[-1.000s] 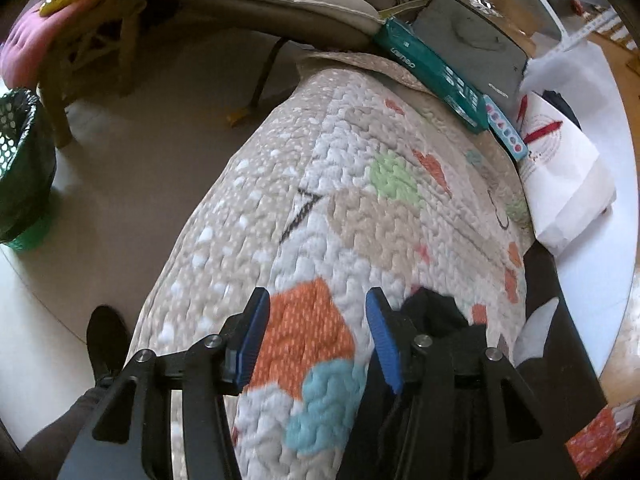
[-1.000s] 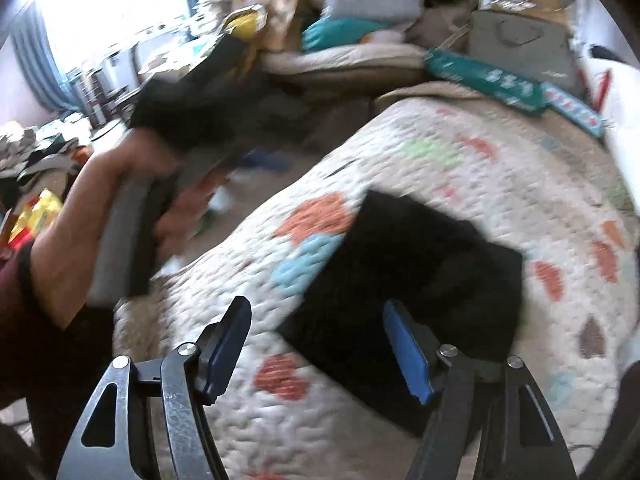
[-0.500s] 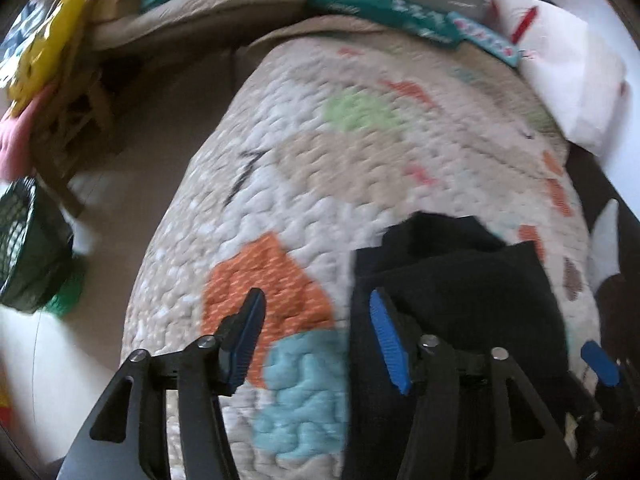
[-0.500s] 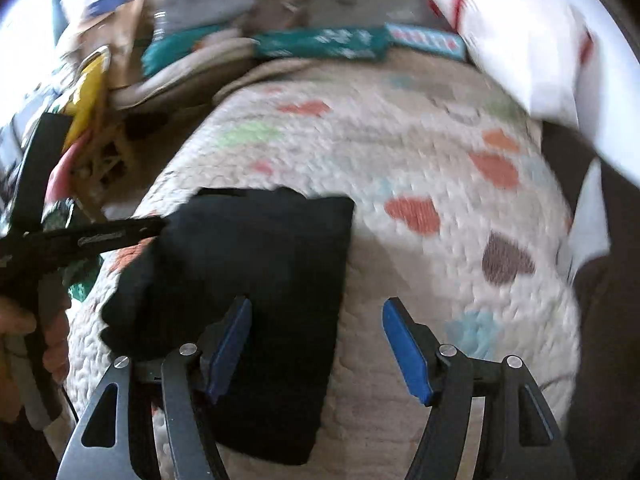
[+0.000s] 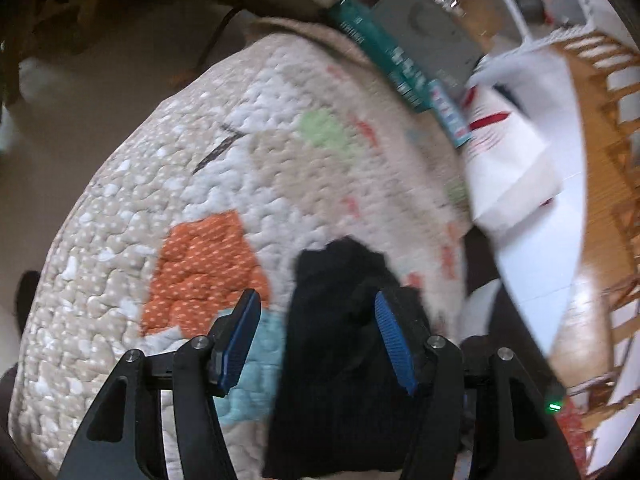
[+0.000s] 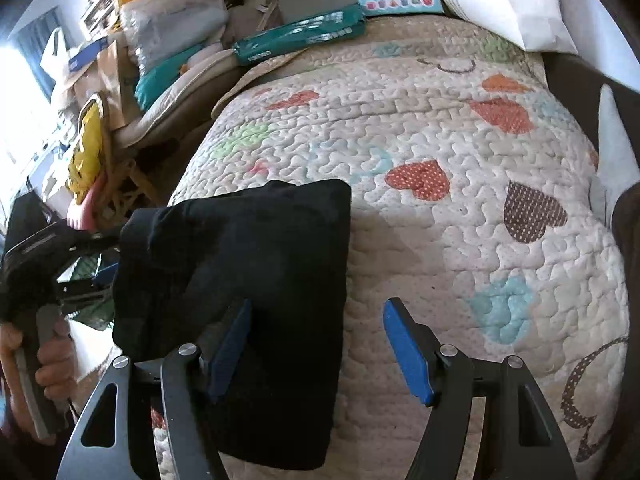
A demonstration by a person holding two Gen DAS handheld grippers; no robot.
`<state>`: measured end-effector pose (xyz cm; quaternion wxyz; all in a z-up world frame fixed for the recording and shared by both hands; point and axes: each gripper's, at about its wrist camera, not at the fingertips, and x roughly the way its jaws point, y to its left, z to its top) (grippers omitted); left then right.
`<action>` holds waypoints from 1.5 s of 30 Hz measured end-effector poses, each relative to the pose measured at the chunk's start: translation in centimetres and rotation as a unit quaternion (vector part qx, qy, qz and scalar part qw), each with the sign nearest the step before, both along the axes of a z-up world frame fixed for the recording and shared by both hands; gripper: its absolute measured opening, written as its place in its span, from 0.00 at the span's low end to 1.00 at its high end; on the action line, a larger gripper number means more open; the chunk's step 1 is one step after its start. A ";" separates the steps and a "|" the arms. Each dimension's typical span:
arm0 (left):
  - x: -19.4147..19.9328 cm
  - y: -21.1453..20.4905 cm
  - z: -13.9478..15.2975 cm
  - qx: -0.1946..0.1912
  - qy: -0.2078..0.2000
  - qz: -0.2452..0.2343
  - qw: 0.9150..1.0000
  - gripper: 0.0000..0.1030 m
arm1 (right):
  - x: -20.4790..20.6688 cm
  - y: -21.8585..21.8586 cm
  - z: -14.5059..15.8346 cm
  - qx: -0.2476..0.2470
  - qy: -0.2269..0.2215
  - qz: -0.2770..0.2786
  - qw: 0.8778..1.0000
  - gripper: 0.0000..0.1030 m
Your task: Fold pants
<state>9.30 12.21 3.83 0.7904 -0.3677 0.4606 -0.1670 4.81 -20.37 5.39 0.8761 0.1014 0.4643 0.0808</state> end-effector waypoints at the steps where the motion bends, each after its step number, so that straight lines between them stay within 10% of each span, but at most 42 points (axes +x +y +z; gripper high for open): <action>1: -0.1 0.0 0.5 -0.006 -0.013 0.000 1.000 0.58 | 0.1 -0.3 -0.2 0.007 0.003 -0.004 1.000 0.72; 11: 0.0 -6.3 -0.5 0.123 -0.006 -0.108 0.986 0.64 | 1.5 -1.5 -0.9 0.064 0.022 -0.012 0.998 0.74; 19: 1.7 -7.4 -3.0 0.066 0.011 -0.128 0.990 0.68 | 5.2 -1.4 -3.5 0.126 0.066 -0.006 0.990 0.77; 22: 2.2 -8.0 -3.1 0.056 0.016 -0.138 0.989 0.43 | 6.7 -0.5 -4.8 0.159 0.083 0.008 0.984 0.77; 27: 2.0 -8.2 -2.3 0.066 0.014 -0.133 0.989 0.35 | 7.6 0.2 -3.8 0.157 0.083 0.031 0.984 0.39; 30: 2.6 -8.9 -1.5 0.072 0.013 -0.134 0.988 0.35 | 7.7 0.3 -2.4 0.142 0.073 0.049 0.986 0.33; 39: 9.8 -13.4 1.0 0.086 -0.020 -0.131 0.987 0.35 | 13.3 -2.0 2.6 0.070 0.009 0.051 0.996 0.33; 45: 15.7 -16.1 -3.4 0.102 0.034 -0.114 0.988 0.46 | 19.0 -5.0 0.7 0.053 0.029 0.024 0.998 0.39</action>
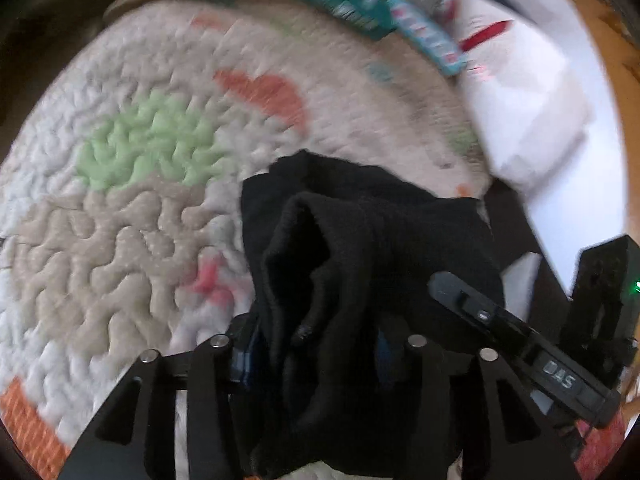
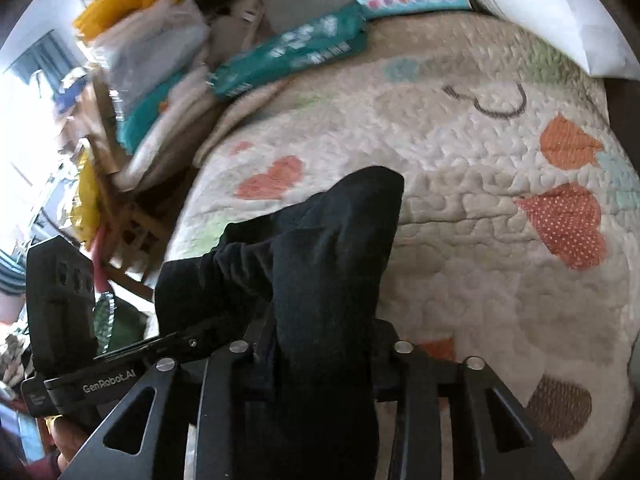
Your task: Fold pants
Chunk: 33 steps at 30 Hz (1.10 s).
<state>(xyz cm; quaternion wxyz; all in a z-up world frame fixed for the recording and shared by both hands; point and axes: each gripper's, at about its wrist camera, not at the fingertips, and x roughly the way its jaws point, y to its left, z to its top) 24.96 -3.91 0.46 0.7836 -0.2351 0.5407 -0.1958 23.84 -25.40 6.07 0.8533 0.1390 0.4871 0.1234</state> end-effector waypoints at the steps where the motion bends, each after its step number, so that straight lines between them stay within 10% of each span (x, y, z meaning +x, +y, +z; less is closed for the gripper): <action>1: 0.3 0.1 -0.6 -0.013 0.008 0.001 1.000 0.50 | 0.6 -0.4 -1.0 -0.004 0.016 -0.007 1.000 0.41; 15: 1.4 5.2 0.4 -0.035 0.033 0.068 0.997 0.55 | -5.5 -1.4 0.2 -0.016 0.020 -0.022 0.999 0.59; 24: -6.1 4.6 7.6 0.060 -0.059 0.033 0.996 0.53 | -9.5 -1.0 2.0 -0.052 0.016 -0.025 0.998 0.63; 28: -14.2 3.1 11.6 0.143 -0.163 0.040 0.975 0.69 | -14.3 -0.7 5.2 -0.071 -0.038 -0.019 0.997 0.65; 33: -22.5 1.6 13.0 0.239 -0.327 0.110 0.908 0.95 | -19.5 0.1 5.1 -0.059 -0.068 -0.040 0.995 0.68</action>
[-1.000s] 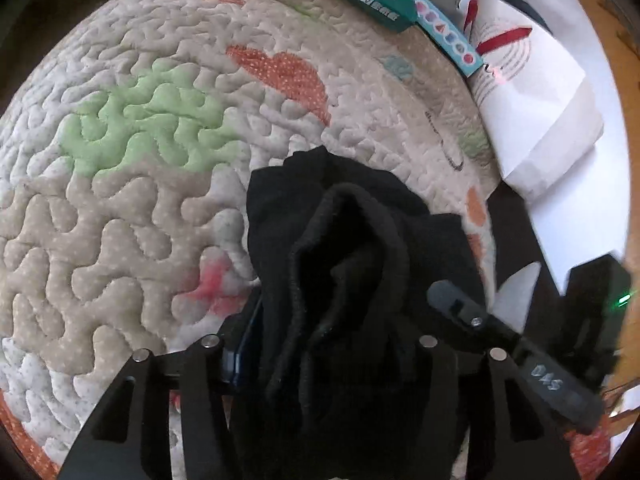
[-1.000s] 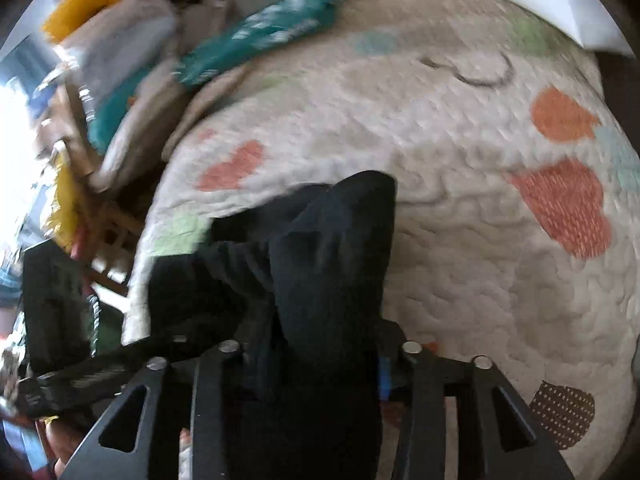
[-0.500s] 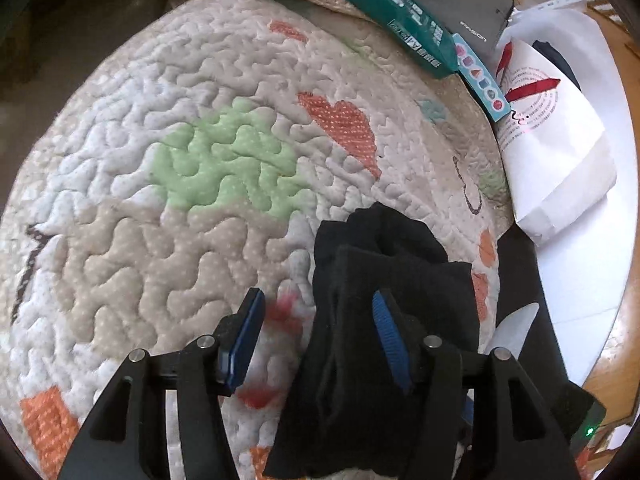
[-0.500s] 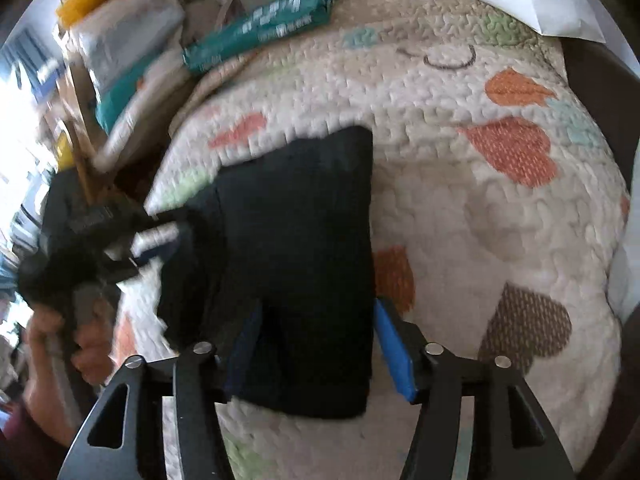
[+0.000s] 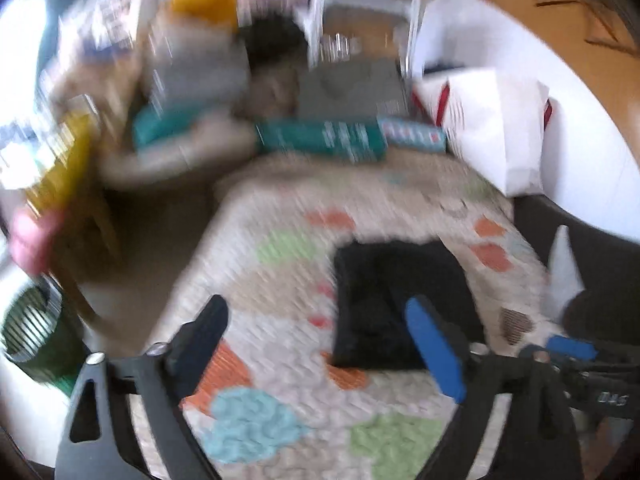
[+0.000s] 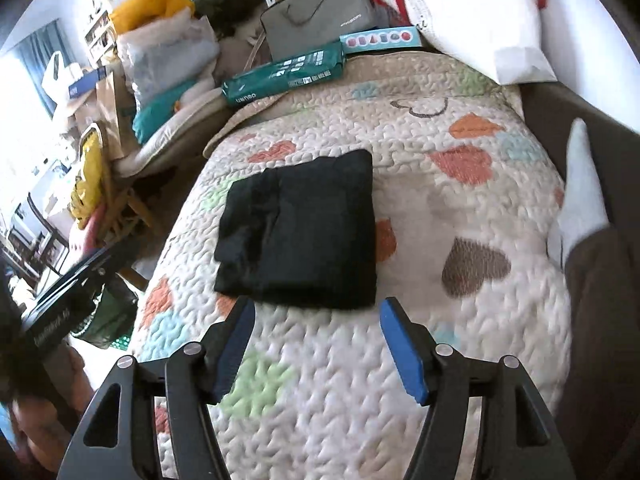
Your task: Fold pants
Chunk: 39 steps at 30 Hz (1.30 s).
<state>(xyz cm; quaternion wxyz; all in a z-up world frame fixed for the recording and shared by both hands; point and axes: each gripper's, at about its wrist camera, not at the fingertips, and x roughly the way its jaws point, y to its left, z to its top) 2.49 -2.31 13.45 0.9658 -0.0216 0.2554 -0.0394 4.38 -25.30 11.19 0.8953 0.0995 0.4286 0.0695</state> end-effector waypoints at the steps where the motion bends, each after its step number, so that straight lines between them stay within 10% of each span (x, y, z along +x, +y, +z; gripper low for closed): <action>1: -1.2 0.0 0.0 0.015 -0.035 0.004 0.999 0.99 | -0.9 0.2 -0.4 0.002 -0.007 -0.003 1.000 0.68; 4: -2.2 -0.3 0.3 0.044 -0.064 -0.004 0.997 1.00 | -2.6 1.1 -2.1 -0.018 -0.018 -0.019 0.999 0.69; 14: -1.2 -0.4 0.1 -0.017 0.016 -0.040 0.999 1.00 | -2.5 1.9 -3.2 -0.059 -0.033 -0.030 0.997 0.69; 25: 0.6 -1.8 -4.1 -0.002 0.118 -0.066 0.991 1.00 | -2.1 3.8 -5.3 -0.087 -0.008 0.007 0.996 0.71; 39: 0.7 -2.4 -5.6 0.015 0.143 -0.069 0.987 1.00 | -2.1 3.4 -5.5 -0.087 -0.002 -0.002 0.996 0.75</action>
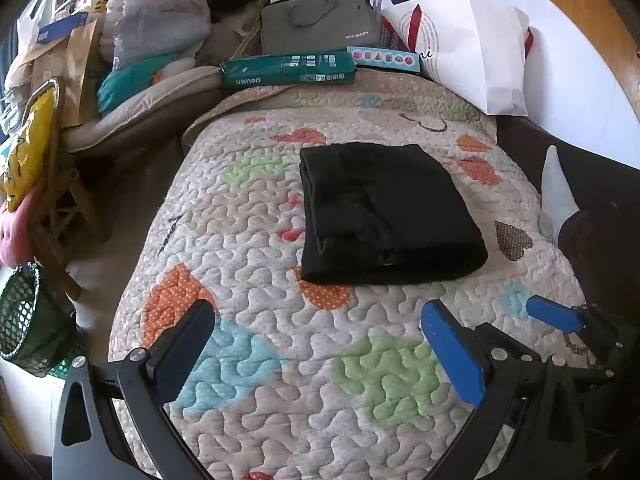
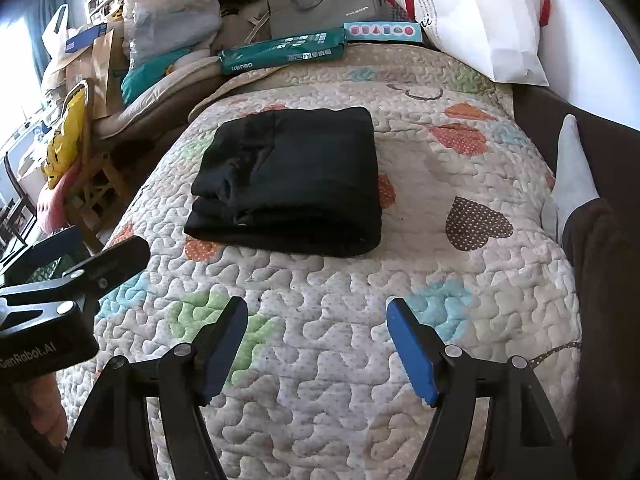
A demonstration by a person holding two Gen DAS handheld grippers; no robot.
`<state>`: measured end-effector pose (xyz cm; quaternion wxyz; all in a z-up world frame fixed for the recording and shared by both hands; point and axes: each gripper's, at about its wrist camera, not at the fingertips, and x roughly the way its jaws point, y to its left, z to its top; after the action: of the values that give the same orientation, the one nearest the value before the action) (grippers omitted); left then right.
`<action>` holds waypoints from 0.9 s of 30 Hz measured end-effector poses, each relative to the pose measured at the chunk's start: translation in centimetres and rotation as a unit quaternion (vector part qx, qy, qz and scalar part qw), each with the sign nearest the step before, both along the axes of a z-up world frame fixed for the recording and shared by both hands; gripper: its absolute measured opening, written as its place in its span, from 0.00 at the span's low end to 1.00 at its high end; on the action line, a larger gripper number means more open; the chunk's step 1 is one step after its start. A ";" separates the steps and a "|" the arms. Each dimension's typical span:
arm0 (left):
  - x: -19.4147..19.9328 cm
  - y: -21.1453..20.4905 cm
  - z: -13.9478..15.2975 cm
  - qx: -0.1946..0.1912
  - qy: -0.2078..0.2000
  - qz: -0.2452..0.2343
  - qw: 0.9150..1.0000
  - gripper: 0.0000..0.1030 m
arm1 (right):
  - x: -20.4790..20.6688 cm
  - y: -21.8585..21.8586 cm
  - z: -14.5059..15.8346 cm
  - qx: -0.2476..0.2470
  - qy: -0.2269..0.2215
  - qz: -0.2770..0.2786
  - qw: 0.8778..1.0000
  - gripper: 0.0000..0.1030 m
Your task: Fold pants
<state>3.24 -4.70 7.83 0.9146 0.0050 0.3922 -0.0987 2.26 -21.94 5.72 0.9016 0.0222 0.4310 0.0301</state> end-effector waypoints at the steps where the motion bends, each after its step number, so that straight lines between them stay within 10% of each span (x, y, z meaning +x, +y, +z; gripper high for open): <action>1: 0.0 0.0 0.0 -0.002 0.002 0.000 1.000 1.00 | 0.0 0.0 -0.1 -0.001 0.001 0.002 1.000 0.75; 27: 0.6 0.4 -1.2 -0.008 0.032 0.012 0.999 1.00 | 0.2 0.7 -0.8 -0.012 0.012 0.016 1.000 0.77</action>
<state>3.86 -4.29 6.61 0.9026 -0.0107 0.4206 -0.0908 2.42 -21.23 4.95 0.8960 0.0052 0.4423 0.0387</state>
